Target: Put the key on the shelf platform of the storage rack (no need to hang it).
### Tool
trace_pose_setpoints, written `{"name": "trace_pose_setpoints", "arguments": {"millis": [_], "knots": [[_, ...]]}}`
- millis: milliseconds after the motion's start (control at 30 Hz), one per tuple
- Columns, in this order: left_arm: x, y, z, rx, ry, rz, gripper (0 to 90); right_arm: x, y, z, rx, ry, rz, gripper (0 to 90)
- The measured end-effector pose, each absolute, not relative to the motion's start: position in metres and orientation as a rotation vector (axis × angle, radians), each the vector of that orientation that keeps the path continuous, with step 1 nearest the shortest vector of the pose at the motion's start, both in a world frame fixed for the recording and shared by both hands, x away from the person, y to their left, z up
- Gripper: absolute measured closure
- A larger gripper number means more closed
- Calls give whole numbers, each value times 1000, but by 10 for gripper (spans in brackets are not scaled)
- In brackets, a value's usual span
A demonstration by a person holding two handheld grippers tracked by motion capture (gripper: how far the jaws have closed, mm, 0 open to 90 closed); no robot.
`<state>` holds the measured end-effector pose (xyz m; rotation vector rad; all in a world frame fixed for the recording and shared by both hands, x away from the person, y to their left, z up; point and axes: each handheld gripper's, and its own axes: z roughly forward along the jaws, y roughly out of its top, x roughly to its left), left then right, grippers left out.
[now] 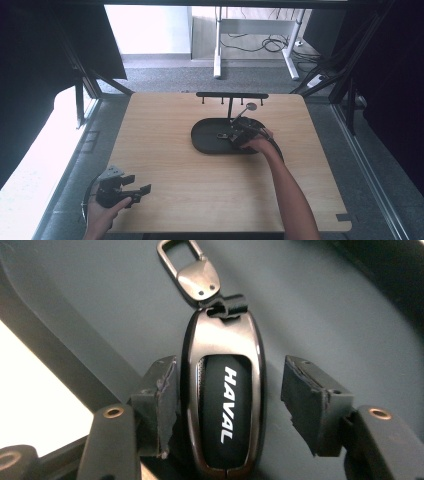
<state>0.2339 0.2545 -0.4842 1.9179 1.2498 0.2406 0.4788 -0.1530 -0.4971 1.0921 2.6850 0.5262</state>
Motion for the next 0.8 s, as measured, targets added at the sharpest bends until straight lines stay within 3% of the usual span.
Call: {"name": "trace_pose_setpoints", "arguments": {"millis": [533, 800], "knots": [[234, 251, -485, 1928, 1244, 236, 215, 429, -155, -453, 954, 2610, 720, 378], [233, 247, -485, 1933, 1238, 235, 215, 396, -157, -450, 931, 2619, 813, 383]]}}
